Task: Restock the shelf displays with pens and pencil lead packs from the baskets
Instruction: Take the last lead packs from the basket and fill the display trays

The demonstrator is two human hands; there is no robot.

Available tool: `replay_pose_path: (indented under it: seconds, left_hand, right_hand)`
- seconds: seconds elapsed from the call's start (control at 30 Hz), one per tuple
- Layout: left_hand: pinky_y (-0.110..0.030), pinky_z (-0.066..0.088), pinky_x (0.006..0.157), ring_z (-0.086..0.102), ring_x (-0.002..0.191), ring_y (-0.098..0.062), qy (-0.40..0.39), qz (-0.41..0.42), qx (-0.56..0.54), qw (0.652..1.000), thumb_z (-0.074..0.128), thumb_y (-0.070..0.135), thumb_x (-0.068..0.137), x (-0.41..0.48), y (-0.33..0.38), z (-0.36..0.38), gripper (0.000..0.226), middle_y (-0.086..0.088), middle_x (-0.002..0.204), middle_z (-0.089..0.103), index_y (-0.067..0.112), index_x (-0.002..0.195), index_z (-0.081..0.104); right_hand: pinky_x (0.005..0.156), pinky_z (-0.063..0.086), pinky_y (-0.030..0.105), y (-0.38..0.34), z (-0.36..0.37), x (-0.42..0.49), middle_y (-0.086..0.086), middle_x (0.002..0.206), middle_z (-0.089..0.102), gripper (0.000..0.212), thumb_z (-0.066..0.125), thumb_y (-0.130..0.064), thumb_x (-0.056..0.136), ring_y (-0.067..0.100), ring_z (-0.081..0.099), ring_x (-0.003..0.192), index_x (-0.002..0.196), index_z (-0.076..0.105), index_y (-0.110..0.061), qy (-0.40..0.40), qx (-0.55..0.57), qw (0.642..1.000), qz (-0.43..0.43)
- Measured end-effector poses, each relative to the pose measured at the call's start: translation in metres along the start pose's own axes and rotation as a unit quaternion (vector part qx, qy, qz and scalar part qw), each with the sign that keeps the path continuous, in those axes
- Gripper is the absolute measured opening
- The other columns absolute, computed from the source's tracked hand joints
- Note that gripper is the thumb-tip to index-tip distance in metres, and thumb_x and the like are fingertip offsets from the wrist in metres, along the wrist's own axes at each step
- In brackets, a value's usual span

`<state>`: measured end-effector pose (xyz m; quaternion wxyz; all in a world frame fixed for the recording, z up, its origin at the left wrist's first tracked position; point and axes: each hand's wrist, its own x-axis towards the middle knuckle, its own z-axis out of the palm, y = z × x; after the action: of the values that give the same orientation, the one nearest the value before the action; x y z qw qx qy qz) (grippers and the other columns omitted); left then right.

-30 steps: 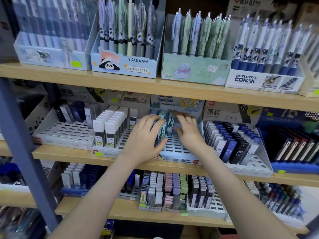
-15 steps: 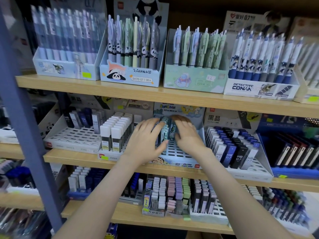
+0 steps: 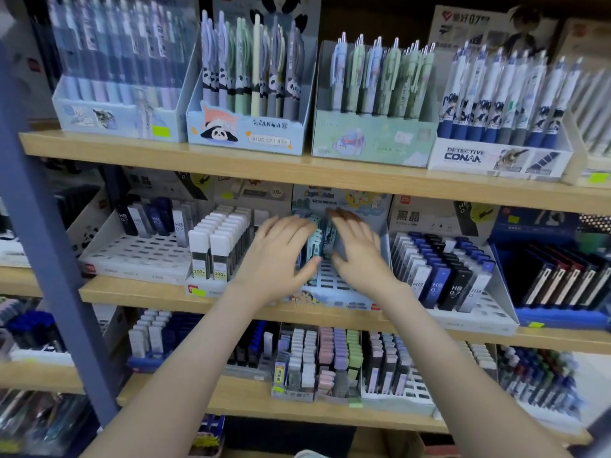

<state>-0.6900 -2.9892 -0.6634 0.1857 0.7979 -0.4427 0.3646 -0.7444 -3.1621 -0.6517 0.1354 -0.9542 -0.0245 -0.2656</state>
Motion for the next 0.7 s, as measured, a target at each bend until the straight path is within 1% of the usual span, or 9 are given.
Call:
replay_pose_path:
  seconds: [0.07,0.13,0.2,0.27,0.37,0.47,0.57,0.63,0.7]
  left_hand:
    - [-0.039,0.028,0.109,0.046,0.124,-0.026,0.080,0.000,0.008,0.997,0.047,0.034,0.093,-0.016,0.015,0.006,0.046,-0.014,0.129,0.058,0.002,0.125,0.057]
    - [-0.041,0.033,0.107,0.047,0.122,-0.029,0.131,0.013,-0.017,0.991,0.052,0.024,0.092,-0.047,0.040,0.019,0.040,-0.018,0.128,0.057,-0.002,0.122,0.057]
    - [-0.042,0.038,0.102,0.049,0.117,-0.031,0.116,0.036,-0.059,0.991,0.056,0.016,0.088,-0.090,0.067,0.038,0.034,-0.020,0.124,0.058,-0.003,0.117,0.059]
    - [-0.041,0.040,0.097,0.051,0.113,-0.031,0.045,0.051,-0.101,0.993,0.055,0.011,0.086,-0.138,0.088,0.063,0.031,-0.019,0.120,0.060,-0.003,0.113,0.060]
    - [-0.037,0.036,0.100,0.051,0.111,-0.028,-0.100,0.077,-0.131,0.983,0.056,0.010,0.084,-0.210,0.107,0.105,0.031,-0.015,0.121,0.060,0.001,0.113,0.060]
    - [-0.036,0.032,0.104,0.050,0.115,-0.026,-0.256,0.074,-0.128,0.955,0.049,0.018,0.085,-0.276,0.116,0.148,0.037,-0.012,0.123,0.061,0.004,0.117,0.061]
    - [-0.036,0.029,0.105,0.053,0.118,-0.024,-0.391,0.053,-0.103,0.913,0.041,0.030,0.087,-0.324,0.117,0.177,0.045,-0.009,0.127,0.060,0.008,0.121,0.062]
    - [-0.036,0.028,0.105,0.049,0.120,-0.023,-0.440,0.061,-0.095,0.891,0.042,0.036,0.086,-0.346,0.115,0.192,0.047,-0.008,0.127,0.060,0.010,0.120,0.061]
    - [-0.036,0.024,0.108,0.047,0.125,-0.023,-0.473,0.070,-0.091,0.874,0.041,0.041,0.085,-0.365,0.109,0.205,0.051,-0.007,0.131,0.059,0.012,0.120,0.062]
  right_hand:
    - [0.115,0.015,0.036,-0.006,-0.003,-0.023,0.005,0.149,0.032,0.059,0.049,-0.012,0.093,0.020,0.023,0.138,0.147,0.027,-0.017,0.069,0.050,0.996,-0.019]
    - [0.110,0.019,0.023,-0.007,-0.001,-0.062,0.006,0.139,0.044,0.050,0.049,-0.010,0.093,0.018,0.033,0.129,0.141,0.037,-0.012,0.121,0.079,0.988,-0.051]
    - [0.104,0.021,0.015,-0.002,0.011,-0.111,0.009,0.128,0.051,0.044,0.052,-0.005,0.091,0.019,0.040,0.119,0.134,0.044,-0.006,0.143,0.078,0.984,-0.072]
    - [0.101,0.024,0.014,0.013,0.034,-0.166,0.012,0.121,0.055,0.039,0.054,-0.001,0.089,0.021,0.045,0.111,0.128,0.049,-0.002,0.108,0.075,0.989,-0.065]
    - [0.096,0.029,0.017,0.045,0.088,-0.246,0.012,0.116,0.056,0.048,0.059,0.000,0.086,0.020,0.045,0.108,0.131,0.042,-0.009,-0.062,0.074,0.995,0.007]
    - [0.086,0.043,0.023,0.080,0.152,-0.313,0.014,0.111,0.063,0.069,0.073,-0.008,0.073,0.023,0.058,0.102,0.134,0.041,-0.008,-0.239,0.029,0.969,0.063]
    - [0.101,0.039,0.031,0.108,0.210,-0.368,0.015,0.146,0.038,0.075,0.059,-0.006,0.087,0.028,0.043,0.129,0.150,0.017,-0.007,-0.415,-0.045,0.905,0.078]
    - [0.078,0.053,0.028,0.121,0.243,-0.402,0.017,0.127,0.058,0.096,0.082,-0.005,0.059,0.026,0.061,0.106,0.142,0.033,-0.008,-0.476,-0.048,0.874,0.082]
    - [0.060,0.054,0.024,0.135,0.277,-0.432,0.010,0.108,0.069,0.099,0.091,-0.013,0.038,0.022,0.068,0.087,0.130,0.054,-0.010,-0.533,-0.087,0.837,0.091]
